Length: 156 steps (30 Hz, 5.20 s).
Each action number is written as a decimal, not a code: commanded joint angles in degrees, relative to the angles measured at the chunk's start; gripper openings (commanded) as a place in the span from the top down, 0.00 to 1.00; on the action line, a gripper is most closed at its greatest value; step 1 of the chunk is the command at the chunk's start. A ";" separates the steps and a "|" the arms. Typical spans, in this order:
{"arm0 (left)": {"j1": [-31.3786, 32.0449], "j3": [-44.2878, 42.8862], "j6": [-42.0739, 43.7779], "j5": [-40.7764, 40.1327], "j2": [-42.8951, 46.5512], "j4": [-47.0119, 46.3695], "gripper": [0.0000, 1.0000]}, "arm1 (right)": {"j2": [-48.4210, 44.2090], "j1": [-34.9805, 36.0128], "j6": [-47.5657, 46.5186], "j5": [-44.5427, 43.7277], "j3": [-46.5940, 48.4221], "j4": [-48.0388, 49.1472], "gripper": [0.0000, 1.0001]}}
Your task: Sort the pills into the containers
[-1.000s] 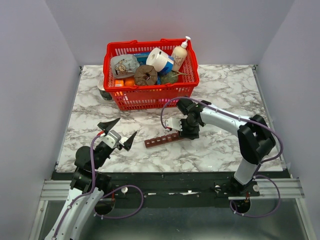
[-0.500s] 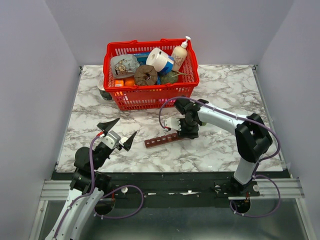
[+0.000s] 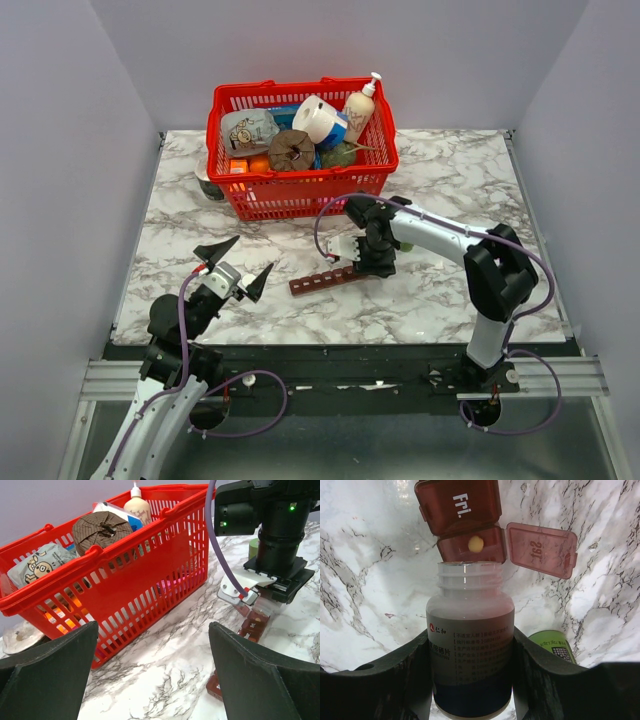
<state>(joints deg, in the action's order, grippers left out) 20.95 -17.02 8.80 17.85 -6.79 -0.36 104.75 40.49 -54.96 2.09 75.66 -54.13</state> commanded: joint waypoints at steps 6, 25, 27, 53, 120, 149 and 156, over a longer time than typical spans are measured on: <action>-0.38 -0.74 0.26 1.58 0.81 -1.22 0.01 | 1.95 0.55 0.91 -3.48 2.74 -2.82 0.99; -0.30 -0.65 0.26 1.67 0.72 -1.13 0.01 | 0.98 0.56 1.79 -0.79 2.66 -2.12 0.99; -0.38 -0.65 0.17 1.67 0.63 -1.13 0.01 | 0.37 0.64 1.87 -0.33 2.13 -1.33 0.99; -0.30 -0.83 -0.01 2.90 -0.51 -0.96 0.01 | -7.19 -0.85 3.89 6.61 -5.69 6.57 1.00; -8.72 -16.64 -43.60 -11.36 -35.83 14.25 0.01 | -53.85 -4.63 65.95 34.49 -15.70 74.87 0.99; 0.14 -27.10 -46.15 -33.04 -70.90 33.58 0.04 | -55.53 -15.88 68.23 35.88 -32.50 84.80 1.00; 0.23 -25.80 -46.15 -33.23 -71.61 33.50 0.11 | -55.88 -15.97 68.85 35.88 -33.82 84.80 1.00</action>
<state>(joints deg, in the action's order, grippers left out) 20.91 -42.76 -36.25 -12.47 -77.95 32.45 49.82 24.99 13.52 37.08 42.68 27.33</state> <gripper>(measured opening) 0.911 0.605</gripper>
